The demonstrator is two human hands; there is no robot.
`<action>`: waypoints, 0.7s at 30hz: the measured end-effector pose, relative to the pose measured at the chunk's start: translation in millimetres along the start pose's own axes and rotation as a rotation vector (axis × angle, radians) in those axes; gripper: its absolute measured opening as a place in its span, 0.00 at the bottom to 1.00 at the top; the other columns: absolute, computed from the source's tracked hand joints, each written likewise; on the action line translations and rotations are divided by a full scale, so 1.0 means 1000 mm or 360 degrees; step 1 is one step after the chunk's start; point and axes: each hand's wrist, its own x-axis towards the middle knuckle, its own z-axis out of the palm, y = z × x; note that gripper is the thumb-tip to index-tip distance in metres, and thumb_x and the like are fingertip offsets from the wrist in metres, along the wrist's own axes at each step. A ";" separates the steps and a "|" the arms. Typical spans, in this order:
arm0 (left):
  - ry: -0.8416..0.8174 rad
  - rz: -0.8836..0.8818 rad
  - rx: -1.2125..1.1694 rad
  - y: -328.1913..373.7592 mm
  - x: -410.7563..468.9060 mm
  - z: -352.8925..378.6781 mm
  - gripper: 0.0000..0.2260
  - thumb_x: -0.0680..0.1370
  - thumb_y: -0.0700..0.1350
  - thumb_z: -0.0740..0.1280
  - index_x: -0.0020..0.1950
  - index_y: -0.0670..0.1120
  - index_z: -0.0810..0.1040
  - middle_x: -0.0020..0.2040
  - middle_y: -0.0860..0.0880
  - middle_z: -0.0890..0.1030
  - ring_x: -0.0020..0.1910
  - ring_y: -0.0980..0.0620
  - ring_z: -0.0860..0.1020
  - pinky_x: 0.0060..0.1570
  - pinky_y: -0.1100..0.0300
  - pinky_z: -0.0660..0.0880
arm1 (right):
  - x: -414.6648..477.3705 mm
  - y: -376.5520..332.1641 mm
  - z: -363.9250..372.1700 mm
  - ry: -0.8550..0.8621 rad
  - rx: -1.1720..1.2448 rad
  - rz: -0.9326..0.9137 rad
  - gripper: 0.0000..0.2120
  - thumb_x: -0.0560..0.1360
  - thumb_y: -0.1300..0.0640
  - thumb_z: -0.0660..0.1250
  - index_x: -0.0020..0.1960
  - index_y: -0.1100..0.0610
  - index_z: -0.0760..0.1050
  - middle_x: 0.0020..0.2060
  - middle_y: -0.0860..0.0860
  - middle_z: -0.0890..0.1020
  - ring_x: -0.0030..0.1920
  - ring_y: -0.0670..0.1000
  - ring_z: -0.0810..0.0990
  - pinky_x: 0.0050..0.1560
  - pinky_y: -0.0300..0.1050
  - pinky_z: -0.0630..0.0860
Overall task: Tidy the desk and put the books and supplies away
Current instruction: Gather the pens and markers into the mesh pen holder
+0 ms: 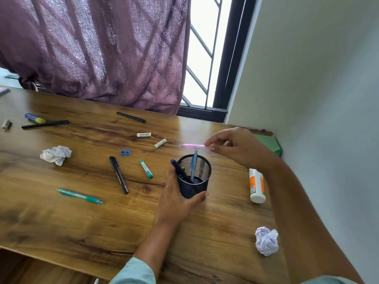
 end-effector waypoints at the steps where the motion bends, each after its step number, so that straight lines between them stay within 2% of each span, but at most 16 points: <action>1: -0.0005 -0.0009 0.0001 0.000 0.000 0.000 0.46 0.62 0.60 0.77 0.73 0.50 0.59 0.61 0.60 0.70 0.58 0.62 0.69 0.55 0.69 0.65 | -0.002 -0.003 -0.003 0.0001 -0.0071 0.0001 0.07 0.74 0.52 0.69 0.51 0.48 0.83 0.42 0.43 0.83 0.45 0.43 0.79 0.50 0.46 0.76; 3: -0.0003 -0.0012 -0.0001 0.000 0.000 -0.001 0.46 0.62 0.60 0.77 0.73 0.50 0.59 0.61 0.59 0.70 0.58 0.62 0.69 0.56 0.68 0.65 | -0.005 -0.008 -0.008 0.0010 -0.0104 0.0016 0.05 0.72 0.53 0.71 0.47 0.50 0.83 0.42 0.45 0.83 0.45 0.45 0.79 0.51 0.49 0.77; 7: -0.0015 -0.0021 -0.0015 0.001 0.000 0.000 0.46 0.62 0.60 0.77 0.73 0.50 0.58 0.62 0.58 0.71 0.58 0.61 0.70 0.55 0.67 0.67 | -0.003 -0.013 -0.004 -0.0057 -0.0244 0.0106 0.04 0.69 0.55 0.75 0.43 0.50 0.82 0.40 0.46 0.81 0.44 0.46 0.78 0.50 0.49 0.78; 9: -0.0016 -0.0021 -0.0019 0.000 0.000 0.000 0.46 0.62 0.61 0.77 0.73 0.50 0.59 0.62 0.57 0.72 0.59 0.59 0.71 0.56 0.66 0.68 | -0.001 -0.011 0.001 -0.0113 -0.0226 0.0111 0.04 0.70 0.57 0.75 0.44 0.52 0.82 0.37 0.43 0.79 0.42 0.44 0.78 0.45 0.40 0.76; 12: -0.0011 -0.0013 -0.0017 0.001 -0.001 0.000 0.47 0.62 0.60 0.77 0.74 0.49 0.58 0.64 0.55 0.72 0.62 0.56 0.72 0.57 0.66 0.67 | 0.002 -0.009 0.010 -0.0102 -0.0236 0.0055 0.06 0.73 0.59 0.71 0.48 0.52 0.83 0.37 0.40 0.78 0.39 0.40 0.75 0.38 0.29 0.66; 14: -0.0011 -0.0007 -0.0003 0.001 -0.001 0.000 0.48 0.63 0.60 0.77 0.75 0.49 0.56 0.66 0.53 0.71 0.63 0.56 0.70 0.58 0.66 0.66 | 0.006 -0.008 0.018 -0.0020 -0.0220 -0.0005 0.07 0.74 0.60 0.70 0.50 0.51 0.83 0.43 0.44 0.82 0.42 0.41 0.77 0.43 0.32 0.72; 15: -0.0012 -0.0005 -0.0002 0.001 -0.002 0.000 0.48 0.63 0.60 0.77 0.75 0.49 0.56 0.66 0.54 0.71 0.63 0.57 0.70 0.58 0.66 0.66 | 0.008 -0.008 0.023 0.0023 -0.0199 -0.0014 0.09 0.75 0.61 0.68 0.52 0.51 0.82 0.46 0.46 0.83 0.44 0.43 0.79 0.47 0.39 0.77; 17: -0.0019 -0.0006 -0.0007 0.001 -0.001 0.000 0.47 0.63 0.61 0.77 0.74 0.50 0.56 0.66 0.54 0.71 0.63 0.57 0.70 0.58 0.66 0.65 | 0.012 -0.008 0.032 0.0043 -0.0101 -0.0005 0.12 0.77 0.63 0.65 0.56 0.51 0.80 0.50 0.49 0.83 0.49 0.48 0.81 0.54 0.50 0.79; 18: -0.0025 -0.0012 -0.0003 0.002 -0.001 0.000 0.47 0.63 0.61 0.76 0.74 0.50 0.56 0.66 0.55 0.70 0.62 0.59 0.69 0.58 0.66 0.65 | 0.013 -0.009 0.035 0.0025 -0.0015 -0.0014 0.13 0.77 0.64 0.64 0.57 0.52 0.79 0.51 0.50 0.83 0.51 0.49 0.81 0.55 0.51 0.79; 19: -0.0031 -0.0015 0.0004 0.002 -0.001 0.000 0.47 0.63 0.61 0.76 0.74 0.50 0.56 0.66 0.55 0.70 0.61 0.61 0.68 0.58 0.67 0.65 | 0.014 -0.011 0.038 0.0012 0.0076 -0.0034 0.13 0.78 0.63 0.63 0.58 0.52 0.78 0.51 0.51 0.83 0.51 0.49 0.82 0.56 0.50 0.79; 21: -0.0031 -0.0020 0.0013 0.002 0.000 0.000 0.47 0.63 0.61 0.76 0.74 0.51 0.55 0.64 0.57 0.69 0.59 0.63 0.66 0.58 0.67 0.64 | 0.017 -0.015 0.044 0.0022 0.0226 -0.0071 0.11 0.77 0.61 0.66 0.59 0.52 0.77 0.50 0.51 0.84 0.50 0.45 0.82 0.56 0.42 0.78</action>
